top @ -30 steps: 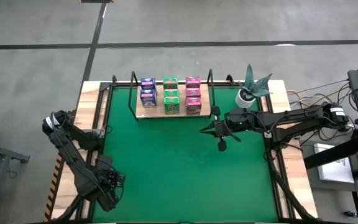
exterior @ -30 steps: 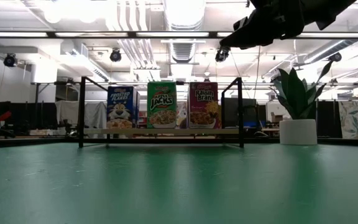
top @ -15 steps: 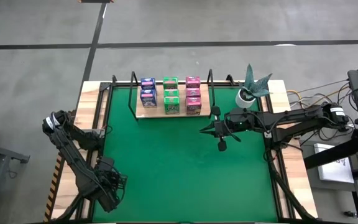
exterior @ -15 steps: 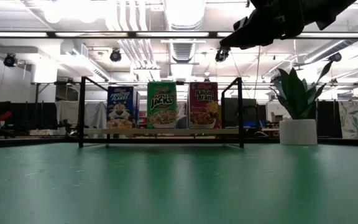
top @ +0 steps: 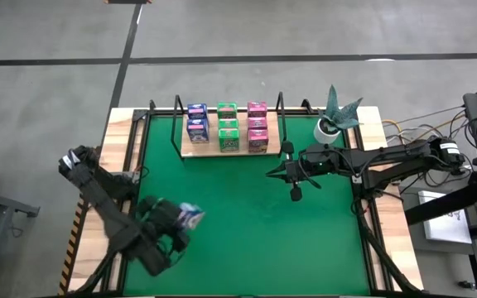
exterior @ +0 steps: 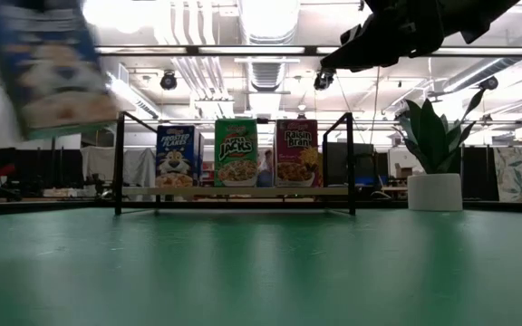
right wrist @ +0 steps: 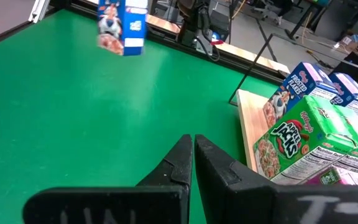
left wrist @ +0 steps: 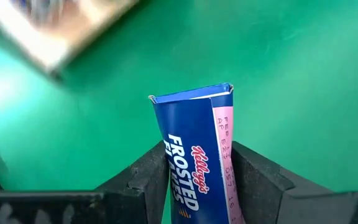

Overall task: Stack cereal on shelf
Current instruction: Put the blue cereal box aligned with the other blue cereal boxes on the shelf

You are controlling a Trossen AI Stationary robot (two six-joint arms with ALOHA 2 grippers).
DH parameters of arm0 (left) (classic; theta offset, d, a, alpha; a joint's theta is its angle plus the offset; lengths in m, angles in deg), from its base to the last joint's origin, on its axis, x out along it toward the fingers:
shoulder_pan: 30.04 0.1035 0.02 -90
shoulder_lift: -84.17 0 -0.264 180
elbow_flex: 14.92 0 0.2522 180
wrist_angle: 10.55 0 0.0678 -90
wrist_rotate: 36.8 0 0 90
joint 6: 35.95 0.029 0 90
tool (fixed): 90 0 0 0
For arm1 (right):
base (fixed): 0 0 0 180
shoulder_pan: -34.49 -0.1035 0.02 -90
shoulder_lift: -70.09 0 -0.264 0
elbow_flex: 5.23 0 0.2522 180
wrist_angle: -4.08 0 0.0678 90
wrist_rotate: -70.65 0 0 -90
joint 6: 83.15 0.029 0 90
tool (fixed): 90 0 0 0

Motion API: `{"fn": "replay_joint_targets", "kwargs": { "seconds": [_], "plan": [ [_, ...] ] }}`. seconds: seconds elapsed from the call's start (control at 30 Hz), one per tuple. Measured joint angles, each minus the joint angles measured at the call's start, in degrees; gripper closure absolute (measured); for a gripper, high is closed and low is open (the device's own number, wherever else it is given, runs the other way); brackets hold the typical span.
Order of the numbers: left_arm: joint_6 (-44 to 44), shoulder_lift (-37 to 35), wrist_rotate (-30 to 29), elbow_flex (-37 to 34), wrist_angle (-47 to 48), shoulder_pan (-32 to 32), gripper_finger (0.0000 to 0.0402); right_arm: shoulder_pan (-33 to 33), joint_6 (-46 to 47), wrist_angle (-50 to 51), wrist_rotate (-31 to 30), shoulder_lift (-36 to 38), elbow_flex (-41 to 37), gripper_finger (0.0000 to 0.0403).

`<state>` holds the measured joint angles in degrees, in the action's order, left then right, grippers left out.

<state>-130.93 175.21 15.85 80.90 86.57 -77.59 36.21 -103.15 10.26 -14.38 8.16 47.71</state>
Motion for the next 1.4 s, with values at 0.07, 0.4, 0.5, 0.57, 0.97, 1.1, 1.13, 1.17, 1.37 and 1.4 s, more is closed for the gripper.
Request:
{"fn": "replay_joint_targets", "kwargs": {
  "seconds": [0.07,0.4,0.5,0.57,0.97,1.1,1.13,1.17,1.37,1.4],
  "plan": [
    [13.3,0.0,-0.6,2.1,-0.4,3.9,0.0260,0.0,0.0,0.0,0.0,0.0,0.0,0.0394],
    [71.5,-1.0,-0.5,6.4,-2.2,23.3,0.0260,0.0,0.0,0.4,0.0,0.0,0.0,0.0394],
    [81.5,-2.8,-0.8,5.8,-2.4,29.0,0.0261,0.0,-0.1,0.9,0.0,0.0,0.0,0.0394],
    [87.4,-4.0,-0.7,5.2,-3.5,32.1,0.0261,0.0,0.0,1.5,0.0,0.0,0.0,0.0394],
    [107.9,-6.6,10.5,4.2,-8.4,47.7,0.0261,0.0,1.1,3.0,0.0,0.0,0.0,0.0394],
    [112.2,-7.2,16.0,2.1,-13.7,51.9,0.0261,0.0,2.1,3.1,0.0,0.0,0.0,0.0394],
    [113.2,-7.7,17.1,1.0,-15.1,52.8,0.0261,0.0,2.3,3.1,0.0,0.0,0.0,0.0394],
    [114.3,-8.1,17.8,-0.1,-16.1,53.5,0.0261,0.0,2.4,3.1,0.0,0.0,-0.1,0.0394],
    [118.9,-11.1,19.5,-7.0,-22.0,57.8,0.0261,0.0,3.1,3.2,0.0,0.0,-0.6,0.0394],
    [119.0,-11.7,19.8,-8.1,-22.9,58.4,0.0261,0.0,3.5,3.1,0.0,0.0,-0.7,0.0394]
  ]
}}
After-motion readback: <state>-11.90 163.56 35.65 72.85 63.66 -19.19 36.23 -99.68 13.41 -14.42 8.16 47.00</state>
